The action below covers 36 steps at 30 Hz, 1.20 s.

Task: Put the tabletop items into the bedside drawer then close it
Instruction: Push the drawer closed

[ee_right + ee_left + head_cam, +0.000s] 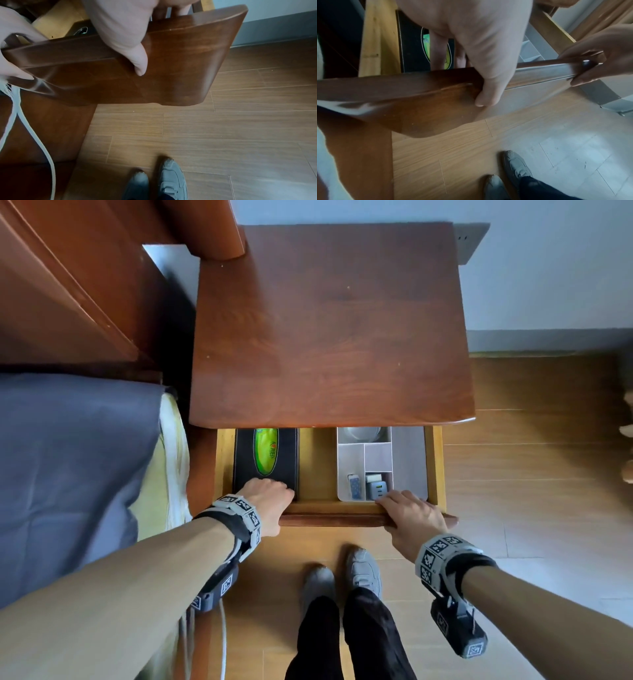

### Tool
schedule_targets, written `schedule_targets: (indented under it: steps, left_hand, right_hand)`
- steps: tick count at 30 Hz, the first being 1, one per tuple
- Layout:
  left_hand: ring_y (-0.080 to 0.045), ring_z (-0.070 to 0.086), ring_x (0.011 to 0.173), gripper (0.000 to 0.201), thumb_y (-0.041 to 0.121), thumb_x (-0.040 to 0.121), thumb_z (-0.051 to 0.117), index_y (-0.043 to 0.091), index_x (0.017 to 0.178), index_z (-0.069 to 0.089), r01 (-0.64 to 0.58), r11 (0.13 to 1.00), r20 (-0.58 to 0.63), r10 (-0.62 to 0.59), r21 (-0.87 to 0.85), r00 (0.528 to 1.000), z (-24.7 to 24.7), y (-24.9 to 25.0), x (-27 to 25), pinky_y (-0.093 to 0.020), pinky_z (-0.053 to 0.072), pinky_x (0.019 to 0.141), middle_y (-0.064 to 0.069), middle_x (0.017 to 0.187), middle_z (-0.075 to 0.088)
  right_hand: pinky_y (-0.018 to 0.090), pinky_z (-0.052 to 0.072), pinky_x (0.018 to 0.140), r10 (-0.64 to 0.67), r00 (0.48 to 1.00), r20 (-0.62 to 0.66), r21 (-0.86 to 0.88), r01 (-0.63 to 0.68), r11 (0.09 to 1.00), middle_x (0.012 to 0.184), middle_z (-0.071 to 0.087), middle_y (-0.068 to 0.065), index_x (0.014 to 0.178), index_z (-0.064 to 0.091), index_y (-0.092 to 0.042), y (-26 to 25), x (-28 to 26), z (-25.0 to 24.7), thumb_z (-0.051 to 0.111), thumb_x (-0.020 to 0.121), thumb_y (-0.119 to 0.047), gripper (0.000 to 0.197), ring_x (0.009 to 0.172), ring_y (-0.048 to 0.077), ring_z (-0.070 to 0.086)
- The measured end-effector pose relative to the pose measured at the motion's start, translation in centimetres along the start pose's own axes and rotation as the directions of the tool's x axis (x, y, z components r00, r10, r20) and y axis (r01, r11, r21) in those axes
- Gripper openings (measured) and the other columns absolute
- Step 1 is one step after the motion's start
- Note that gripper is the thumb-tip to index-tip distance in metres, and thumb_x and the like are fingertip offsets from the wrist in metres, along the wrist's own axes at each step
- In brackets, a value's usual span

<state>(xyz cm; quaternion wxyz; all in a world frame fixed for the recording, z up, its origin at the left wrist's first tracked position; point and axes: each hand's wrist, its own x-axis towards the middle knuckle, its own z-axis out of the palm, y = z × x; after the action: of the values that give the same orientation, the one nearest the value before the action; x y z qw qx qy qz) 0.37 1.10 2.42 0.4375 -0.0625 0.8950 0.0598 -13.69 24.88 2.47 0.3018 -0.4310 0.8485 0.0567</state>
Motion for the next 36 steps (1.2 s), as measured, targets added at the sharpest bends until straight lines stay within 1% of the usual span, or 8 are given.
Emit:
schedule_targets:
  steps: [6,11,15,19,24,26,31,36]
  left_hand:
    - [-0.025,0.064,0.095,0.03,0.013,0.085,0.061,0.017,0.115,0.062,0.059,0.997,-0.085,-0.055,0.04,0.995,-5.4,-2.5,0.8,-0.038,0.054,0.079,-0.001,0.107,0.064]
    - [-0.027,0.062,0.112,0.044,0.005,0.087,0.06,0.014,0.13,0.057,0.123,0.992,-0.135,-0.119,0.021,0.984,-6.3,-3.3,2.7,-0.04,0.053,0.088,-0.006,0.134,0.058]
    - [-0.028,0.062,0.11,0.04,0.007,0.088,0.062,0.016,0.126,0.058,0.143,0.99,-0.169,-0.143,-0.008,0.975,-5.7,-2.7,2.8,-0.039,0.051,0.082,-0.004,0.132,0.058]
    - [-0.029,0.056,0.122,0.048,0.007,0.091,0.06,0.017,0.137,0.051,0.178,0.98,-0.192,-0.192,-0.089,0.962,-5.1,-2.5,2.2,-0.041,0.049,0.089,-0.006,0.152,0.042]
    - [-0.026,0.05,0.128,0.051,0.022,0.093,0.059,0.015,0.142,0.044,0.174,0.939,-0.256,-0.254,-0.298,0.933,-3.9,-2.1,0.3,-0.04,0.053,0.092,-0.006,0.143,0.048]
    - [-0.025,0.044,0.133,0.058,0.024,0.093,0.058,0.013,0.147,0.038,0.171,0.924,-0.276,-0.273,-0.343,0.922,-3.3,-1.8,-0.7,-0.039,0.048,0.101,-0.006,0.147,0.044]
    - [-0.021,0.024,0.147,0.07,0.02,0.094,0.059,0.011,0.154,0.025,0.175,0.852,-0.353,-0.38,-0.494,0.855,-1.0,-0.8,-3.0,-0.034,0.026,0.117,-0.005,0.16,0.026]
    - [-0.023,0.011,0.151,0.083,0.022,0.09,0.065,0.006,0.155,0.015,0.289,0.705,-0.308,-0.588,-0.647,0.748,1.4,-0.4,-3.1,-0.037,0.021,0.12,-0.009,0.164,0.007]
  right_hand:
    - [0.033,0.044,0.094,0.045,0.995,-0.092,0.082,-0.038,0.996,0.116,0.06,-0.013,0.123,0.053,-0.033,0.4,3.4,-5.1,0.061,0.089,-0.022,0.037,0.11,0.015,0.057]
    - [0.035,0.04,0.101,0.113,0.986,-0.122,0.079,-0.103,0.992,0.126,0.06,-0.004,0.127,0.054,-0.028,1.0,6.9,-6.1,0.062,0.089,-0.017,0.04,0.117,0.021,0.056]
    - [0.036,0.036,0.106,0.112,0.981,-0.156,0.083,-0.1,0.991,0.13,0.059,-0.004,0.13,0.054,-0.026,1.3,7.1,-4.7,0.063,0.088,-0.016,0.044,0.121,0.022,0.053]
    - [0.036,0.032,0.11,0.114,0.982,-0.148,0.058,-0.107,0.993,0.135,0.056,-0.003,0.135,0.048,-0.025,1.0,7.1,-4.3,0.06,0.089,-0.016,0.048,0.125,0.022,0.048]
    - [0.038,0.033,0.11,0.151,0.971,-0.184,0.132,-0.128,0.983,0.136,0.054,0.0,0.138,0.048,-0.021,0.6,5.6,-4.7,0.058,0.091,-0.022,0.048,0.127,0.023,0.046]
    - [0.038,0.033,0.111,0.165,0.969,-0.183,0.166,-0.135,0.977,0.139,0.052,0.001,0.139,0.048,-0.018,0.7,4.7,-4.9,0.056,0.092,-0.023,0.049,0.128,0.023,0.045]
    - [0.038,0.032,0.112,0.263,0.942,-0.209,0.27,-0.203,0.941,0.146,0.044,0.006,0.143,0.041,-0.011,1.1,2.5,-4.2,0.054,0.09,-0.019,0.055,0.135,0.026,0.037]
    - [0.038,0.014,0.121,0.369,0.902,-0.225,0.263,-0.308,0.914,0.163,0.014,0.009,0.153,0.019,-0.007,1.8,1.8,-2.7,0.053,0.091,-0.026,0.073,0.151,0.025,0.008]
